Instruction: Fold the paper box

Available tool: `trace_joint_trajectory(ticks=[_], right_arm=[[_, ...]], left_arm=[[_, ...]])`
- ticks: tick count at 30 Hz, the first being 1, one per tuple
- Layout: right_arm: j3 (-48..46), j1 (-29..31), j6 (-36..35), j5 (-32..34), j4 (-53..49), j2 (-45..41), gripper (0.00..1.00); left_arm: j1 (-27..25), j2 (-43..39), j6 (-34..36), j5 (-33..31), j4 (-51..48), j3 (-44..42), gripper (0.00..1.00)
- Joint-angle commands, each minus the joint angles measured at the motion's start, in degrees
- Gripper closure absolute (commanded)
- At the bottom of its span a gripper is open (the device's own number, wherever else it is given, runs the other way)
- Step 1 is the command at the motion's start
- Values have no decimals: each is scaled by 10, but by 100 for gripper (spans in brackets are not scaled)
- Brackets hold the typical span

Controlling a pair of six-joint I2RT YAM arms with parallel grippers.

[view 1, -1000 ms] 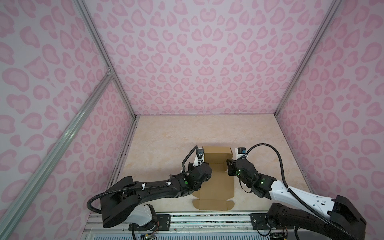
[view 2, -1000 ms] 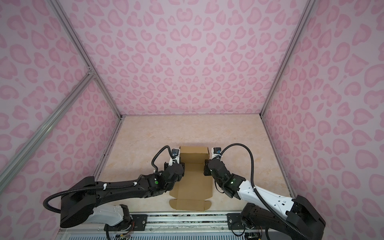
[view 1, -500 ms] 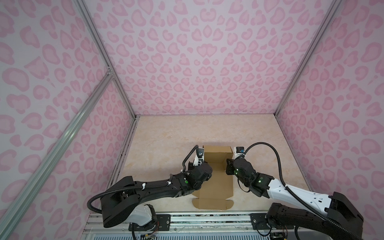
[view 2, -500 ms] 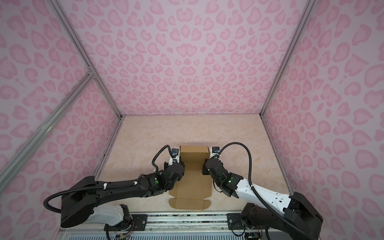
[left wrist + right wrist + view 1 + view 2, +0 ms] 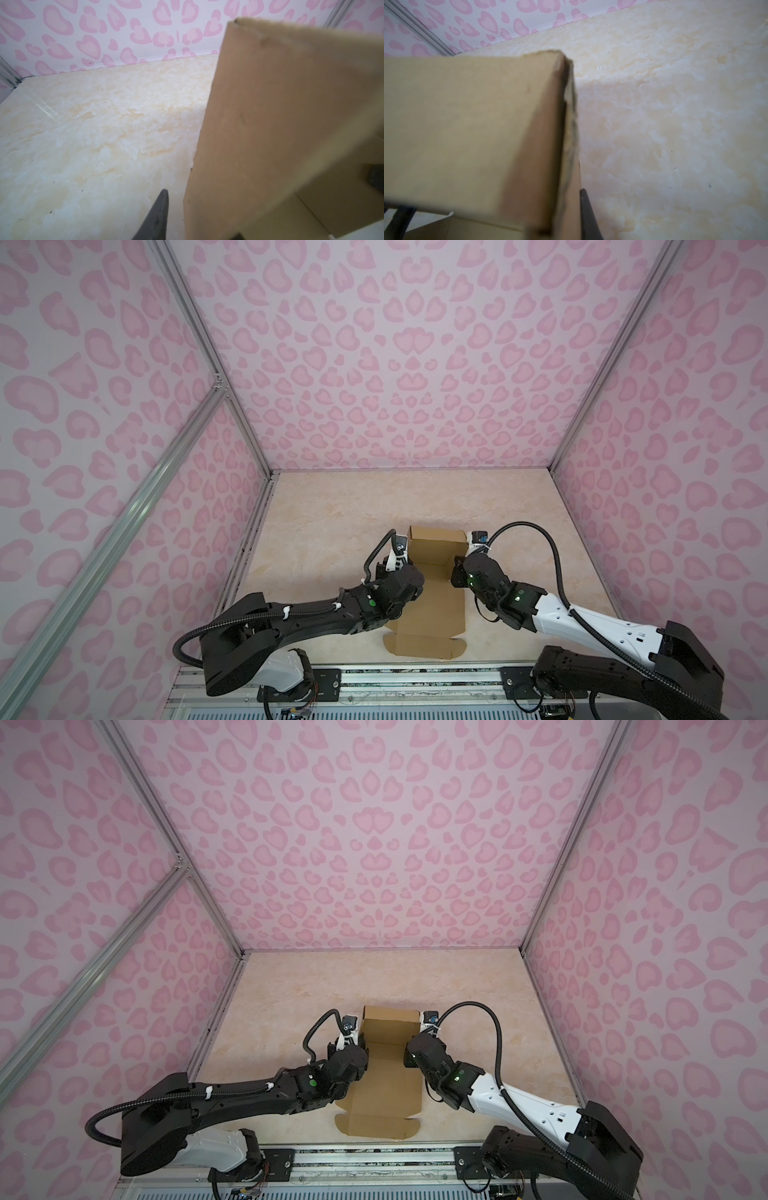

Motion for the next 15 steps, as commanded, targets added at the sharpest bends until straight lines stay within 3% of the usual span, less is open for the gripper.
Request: trace_joint_trajectory(ticks=[1,15], right_arm=[[7,1,7,13,-20,6,94],[93,1,9,-15,-114,62,95]], left_arm=[[0,-12,4,11,6,4,60],[0,-47,7,79,7,23,48]])
